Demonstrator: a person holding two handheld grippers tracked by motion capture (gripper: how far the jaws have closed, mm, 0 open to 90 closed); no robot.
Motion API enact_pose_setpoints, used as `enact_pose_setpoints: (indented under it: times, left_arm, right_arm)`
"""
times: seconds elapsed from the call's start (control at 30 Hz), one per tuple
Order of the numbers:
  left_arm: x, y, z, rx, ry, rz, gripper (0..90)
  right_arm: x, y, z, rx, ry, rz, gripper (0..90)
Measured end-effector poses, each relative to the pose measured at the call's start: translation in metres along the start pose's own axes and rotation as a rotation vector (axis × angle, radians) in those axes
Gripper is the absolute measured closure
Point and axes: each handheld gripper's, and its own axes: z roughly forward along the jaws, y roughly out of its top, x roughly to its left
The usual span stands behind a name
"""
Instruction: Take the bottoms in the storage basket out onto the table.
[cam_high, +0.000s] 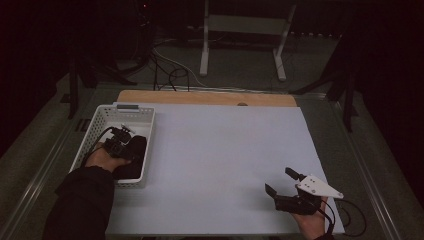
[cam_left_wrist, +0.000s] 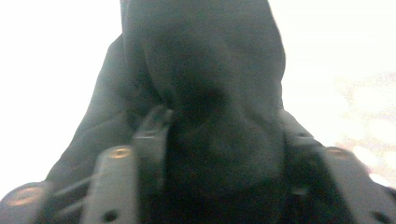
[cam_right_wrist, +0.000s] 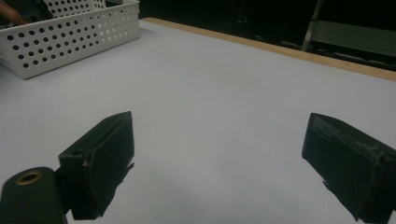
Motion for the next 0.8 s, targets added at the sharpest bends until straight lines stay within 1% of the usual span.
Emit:
enact_pose_setpoints:
  times: [0.1, 0.17, 0.3, 0.37, 0.47, 0.63, 0.67, 0.73, 0.8]
  left_arm:
    - [0.0, -0.001, -0.004, -0.015, 0.0, 0.008, 61.2]
    - [-0.002, -0.002, -0.008, -0.032, 0.014, 0.018, 65.4]
    - [-0.003, -0.004, -0.019, -0.074, 0.057, 0.024, 69.9]
    - [-0.004, -0.006, -0.025, -0.101, 0.074, 0.029, 71.0]
    - [-0.005, -0.01, -0.035, -0.156, 0.096, 0.025, 72.6]
    - [-0.008, -0.015, -0.048, -0.228, 0.115, 0.027, 73.4]
    - [-0.01, -0.016, -0.051, -0.25, 0.125, 0.028, 73.5]
    - [-0.011, -0.017, -0.055, -0.278, 0.135, 0.031, 73.6]
    - [-0.013, -0.017, -0.058, -0.296, 0.135, 0.034, 73.7]
  right_arm:
    - [0.0, 0.0, 0.0, 0.0, 0.0, 0.002, 9.2]
    - [-0.001, 0.0, 0.0, 0.001, -0.004, 0.003, 9.2]
    - [-0.001, 0.0, 0.0, -0.001, -0.001, 0.005, 9.2]
    - [-0.001, 0.0, -0.001, -0.002, -0.002, 0.006, 9.2]
    - [-0.001, 0.0, -0.001, -0.001, -0.002, 0.008, 9.2]
    - [-0.001, 0.0, -0.001, -0.002, -0.004, 0.011, 9.2]
    - [-0.001, 0.0, -0.001, -0.002, -0.004, 0.011, 9.2]
    - [-0.001, 0.0, -0.001, -0.003, -0.005, 0.012, 9.2]
    - [-0.001, 0.0, -0.001, -0.003, -0.005, 0.012, 9.2]
